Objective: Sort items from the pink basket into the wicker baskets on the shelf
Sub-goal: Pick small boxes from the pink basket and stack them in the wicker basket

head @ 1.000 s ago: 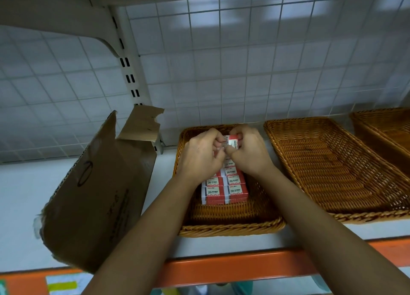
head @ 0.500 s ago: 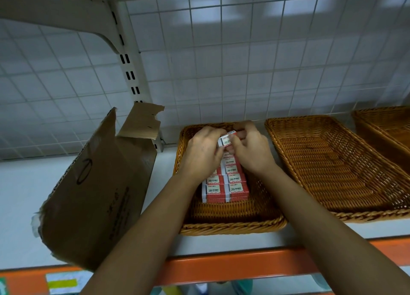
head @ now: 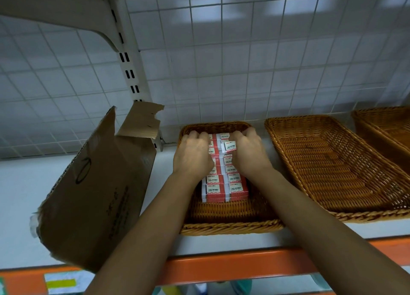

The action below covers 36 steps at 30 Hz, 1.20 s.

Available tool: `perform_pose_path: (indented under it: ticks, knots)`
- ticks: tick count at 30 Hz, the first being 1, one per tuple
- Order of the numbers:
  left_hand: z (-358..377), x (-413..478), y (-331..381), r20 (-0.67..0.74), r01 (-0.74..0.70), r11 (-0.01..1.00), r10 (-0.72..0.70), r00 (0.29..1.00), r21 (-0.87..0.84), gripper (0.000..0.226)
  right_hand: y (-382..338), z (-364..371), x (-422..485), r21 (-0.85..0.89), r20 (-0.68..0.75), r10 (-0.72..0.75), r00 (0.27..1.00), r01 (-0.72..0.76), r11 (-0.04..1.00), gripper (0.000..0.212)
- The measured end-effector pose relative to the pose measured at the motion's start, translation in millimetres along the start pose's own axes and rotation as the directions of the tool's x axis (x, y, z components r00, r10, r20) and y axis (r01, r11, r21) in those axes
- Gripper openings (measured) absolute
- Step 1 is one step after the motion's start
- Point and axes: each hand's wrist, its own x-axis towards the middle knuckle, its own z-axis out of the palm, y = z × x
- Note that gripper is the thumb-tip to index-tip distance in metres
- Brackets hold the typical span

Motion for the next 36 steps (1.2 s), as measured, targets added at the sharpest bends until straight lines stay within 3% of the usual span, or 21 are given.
perform_pose_path:
  ticks: [9,19,36]
  knots:
    - [-1,-1,6,0.110,0.136,0.990,-0.138,0.984,0.026,0.044,-2,2,1,-0.064,0.061,-0.002,0.998,0.006,0.998,0.043]
    - [0,-1,5,0.109,0.119,0.992,-0.124,0.986,0.052,0.040,-4,3,2,-0.049,0.085,0.047,0.995,-0.043,0.998,0.031]
    - [-1,-3,6,0.088,0.101,0.992,-0.108,0.990,0.078,0.036,-9,-7,-3,-0.073,0.126,0.053,0.991,-0.044,0.996,0.030]
